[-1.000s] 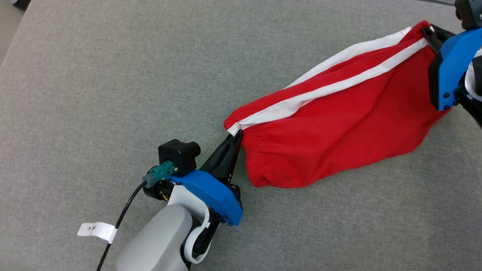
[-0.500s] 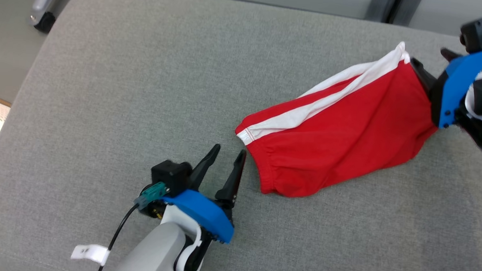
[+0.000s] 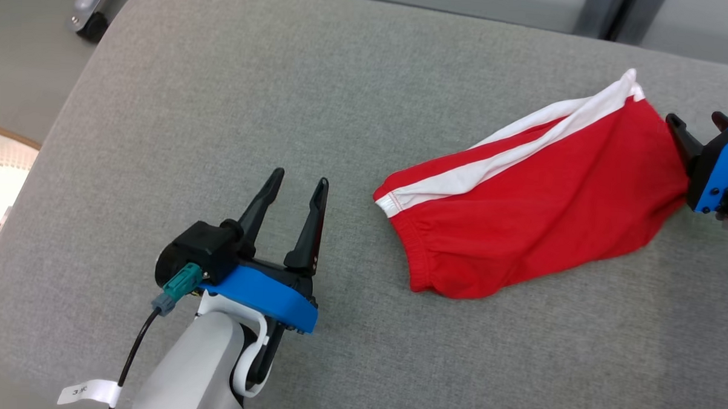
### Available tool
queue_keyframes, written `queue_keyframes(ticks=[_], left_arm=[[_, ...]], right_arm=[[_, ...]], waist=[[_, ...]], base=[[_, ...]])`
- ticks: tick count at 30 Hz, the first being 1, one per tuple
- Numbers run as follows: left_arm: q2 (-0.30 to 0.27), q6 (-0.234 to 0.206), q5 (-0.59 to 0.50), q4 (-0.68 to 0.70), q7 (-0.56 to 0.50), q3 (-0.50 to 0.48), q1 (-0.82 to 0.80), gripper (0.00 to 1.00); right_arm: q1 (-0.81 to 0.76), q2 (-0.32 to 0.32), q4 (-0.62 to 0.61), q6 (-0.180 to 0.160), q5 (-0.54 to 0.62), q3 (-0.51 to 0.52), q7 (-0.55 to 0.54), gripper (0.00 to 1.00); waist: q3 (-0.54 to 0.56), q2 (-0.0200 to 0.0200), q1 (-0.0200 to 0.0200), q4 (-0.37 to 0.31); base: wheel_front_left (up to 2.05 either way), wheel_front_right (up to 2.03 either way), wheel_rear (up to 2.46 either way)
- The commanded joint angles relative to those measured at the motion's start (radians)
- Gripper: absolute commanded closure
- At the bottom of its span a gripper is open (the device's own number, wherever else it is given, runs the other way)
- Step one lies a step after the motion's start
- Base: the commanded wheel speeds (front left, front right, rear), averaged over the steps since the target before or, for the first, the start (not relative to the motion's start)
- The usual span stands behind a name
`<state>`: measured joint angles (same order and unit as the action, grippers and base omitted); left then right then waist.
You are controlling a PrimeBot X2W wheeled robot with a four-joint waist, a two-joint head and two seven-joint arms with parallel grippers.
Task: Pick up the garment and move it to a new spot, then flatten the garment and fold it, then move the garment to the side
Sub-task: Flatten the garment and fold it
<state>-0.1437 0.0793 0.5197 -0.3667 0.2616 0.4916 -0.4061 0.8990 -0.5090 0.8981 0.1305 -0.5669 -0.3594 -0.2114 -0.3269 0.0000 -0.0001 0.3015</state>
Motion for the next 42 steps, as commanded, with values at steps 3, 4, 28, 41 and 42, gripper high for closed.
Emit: queue_keyframes(ticks=[3, 4, 28, 41, 42], left_arm=[[0.014, 0.011, -0.051, 0.004, 0.004, -0.028, -0.013, 0.0], [0.017, 0.016, -0.062, 0.003, 0.004, -0.035, -0.016, 0.0], [0.009, 0.051, -0.138, -0.025, 0.004, -0.101, 0.012, 0.0], [-0.03, 0.052, -0.132, -0.052, 0.004, -0.095, 0.068, 0.0], [-0.03, 0.052, -0.132, -0.054, 0.004, -0.092, 0.071, 0.0]], right_arm=[[0.022, 0.023, 0.04, 0.001, 0.03, 0.026, 0.019, 0.0], [0.027, 0.029, 0.051, 0.001, 0.038, 0.03, 0.018, 0.0], [-0.006, 0.097, 0.254, -0.001, 0.085, 0.11, 0.019, 1.0], [-0.022, 0.061, 0.35, 0.001, 0.266, 0.201, 0.188, 1.0], [-0.02, 0.059, 0.356, 0.001, 0.283, 0.207, 0.195, 1.0]], waist=[[-0.034, 0.0, 0.0001, 0.025], [-0.04, 0.0, 0.0001, 0.029], [0.004, 0.0, 0.0001, -0.002], [0.126, 0.0, 0.0001, -0.113], [0.133, 0.0, 0.0001, -0.117]], base=[[0.0, 0.0, 0.0], [0.0, 0.0, 0.0], [0.0, 0.0, 0.0], [0.0, 0.0, 0.0], [0.0, 0.0, 0.0]])
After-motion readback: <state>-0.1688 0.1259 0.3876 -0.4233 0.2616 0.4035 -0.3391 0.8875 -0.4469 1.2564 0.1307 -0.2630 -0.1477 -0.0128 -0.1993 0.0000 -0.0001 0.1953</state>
